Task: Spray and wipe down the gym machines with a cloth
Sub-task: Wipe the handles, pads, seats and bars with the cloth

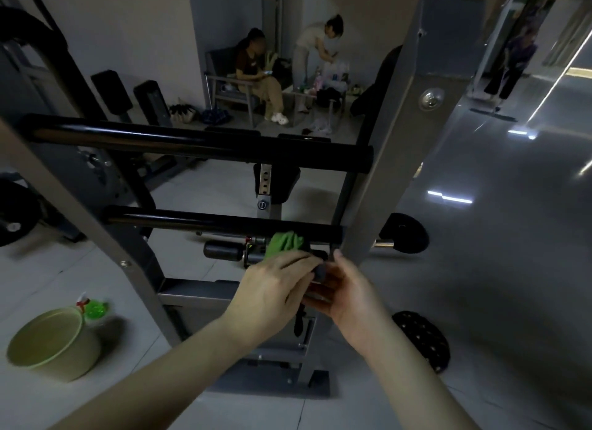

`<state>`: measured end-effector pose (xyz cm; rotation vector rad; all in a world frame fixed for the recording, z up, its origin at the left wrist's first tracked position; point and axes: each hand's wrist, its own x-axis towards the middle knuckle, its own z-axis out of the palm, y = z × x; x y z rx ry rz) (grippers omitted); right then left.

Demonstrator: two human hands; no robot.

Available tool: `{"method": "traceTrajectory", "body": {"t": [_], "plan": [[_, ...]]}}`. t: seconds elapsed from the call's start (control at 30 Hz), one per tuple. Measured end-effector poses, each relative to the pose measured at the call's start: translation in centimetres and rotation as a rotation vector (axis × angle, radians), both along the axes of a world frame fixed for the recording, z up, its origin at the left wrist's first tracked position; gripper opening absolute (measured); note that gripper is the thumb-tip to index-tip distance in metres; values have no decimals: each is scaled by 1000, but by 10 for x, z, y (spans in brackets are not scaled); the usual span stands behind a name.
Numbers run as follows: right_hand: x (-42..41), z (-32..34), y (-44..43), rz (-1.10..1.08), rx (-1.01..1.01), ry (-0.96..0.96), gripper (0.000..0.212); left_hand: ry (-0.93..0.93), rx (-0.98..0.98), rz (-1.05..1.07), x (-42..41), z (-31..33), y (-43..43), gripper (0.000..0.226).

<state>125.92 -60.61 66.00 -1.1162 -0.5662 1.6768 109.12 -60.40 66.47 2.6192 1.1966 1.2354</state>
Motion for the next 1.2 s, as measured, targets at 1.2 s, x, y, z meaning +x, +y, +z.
{"method": "traceTrajectory", "body": {"t": [1.2], "plan": [[-71, 9, 43, -502, -89, 191, 44, 77, -53, 388, -72, 29, 32, 31]]}}
